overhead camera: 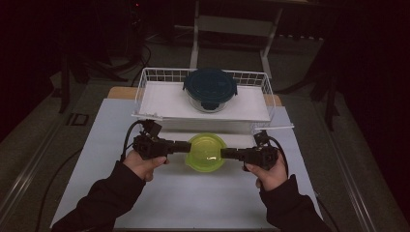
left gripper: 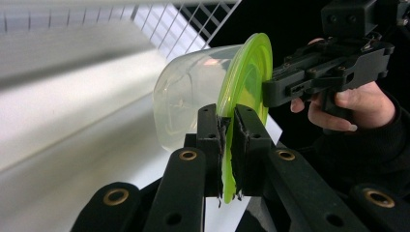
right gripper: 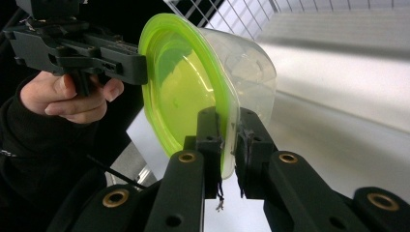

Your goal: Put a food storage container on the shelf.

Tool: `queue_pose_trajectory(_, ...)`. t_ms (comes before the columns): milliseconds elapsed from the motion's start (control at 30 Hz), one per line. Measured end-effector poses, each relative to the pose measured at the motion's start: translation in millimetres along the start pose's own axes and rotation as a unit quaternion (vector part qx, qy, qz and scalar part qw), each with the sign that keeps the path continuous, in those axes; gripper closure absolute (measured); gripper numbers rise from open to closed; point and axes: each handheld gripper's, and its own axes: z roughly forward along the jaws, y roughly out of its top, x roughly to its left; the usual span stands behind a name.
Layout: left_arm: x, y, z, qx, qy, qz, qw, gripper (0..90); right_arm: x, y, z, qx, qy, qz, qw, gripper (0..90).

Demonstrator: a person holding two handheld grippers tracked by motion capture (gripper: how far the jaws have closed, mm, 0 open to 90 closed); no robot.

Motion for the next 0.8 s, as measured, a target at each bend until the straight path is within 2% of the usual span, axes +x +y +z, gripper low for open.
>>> queue_pose_trajectory(133,-6.3,16.8,-6.1,-0.007,0.003,0.005,1.0000,82.1,8.2,15.9,-8.0,-0.012,-0.002,-0.005,0.9999,81.6)
queue_pose_trajectory(200,-6.3,16.8,-6.1,-0.007,0.003,0.005,1.0000,82.1,9.5,19.1,-9.3,-0.014,-0.003,-0.009,0.9999,81.6)
queue_pose_trajectory(233,-9.3,28.1,-10.5,-0.012,0.002,0.006,0.9999,82.1,9.5,19.1,-9.3,-0.014,-0.003,-0.009,0.9999,81.5)
queue_pose_trajectory(267,-10.4,32.5,-12.3,-0.014,0.001,0.006,0.9999,82.1,16.8,34.5,-15.6,-0.024,-0.007,-0.017,0.9995,81.6)
queue_pose_trajectory(300,-11.3,36.7,-14.7,-0.016,0.000,0.008,0.9998,82.1,16.8,34.5,-15.6,-0.024,-0.007,-0.017,0.9995,81.6)
queue_pose_trajectory(333,-12.8,40.8,-16.4,-0.019,0.000,0.010,0.9998,82.1,21.6,43.6,-19.4,-0.029,-0.009,-0.023,0.9993,81.6)
queue_pose_trajectory(367,-14.3,44.9,-18.5,-0.021,0.001,0.013,0.9997,82.1,21.6,43.6,-19.4,-0.029,-0.009,-0.023,0.9993,81.6)
queue_pose_trajectory(533,-19.7,66.3,-27.4,-0.029,0.007,0.020,0.9993,82.1,32.0,69.2,-26.6,-0.039,-0.013,-0.034,0.9986,81.6)
queue_pose_trajectory(600,-20.5,70.5,-28.9,-0.031,0.007,0.022,0.9993,82.1,32.0,69.2,-26.6,-0.039,-0.013,-0.034,0.9986,81.6)
queue_pose_trajectory(633,-22.3,81.5,-32.4,-0.034,0.008,0.024,0.9991,82.1,35.4,80.2,-29.8,-0.045,-0.014,-0.037,0.9982,81.6)
queue_pose_trajectory(800,-22.4,100.8,-34.7,-0.040,0.011,0.024,0.9989,82.1,38.0,99.2,-34.0,-0.056,-0.019,-0.039,0.9975,81.5)
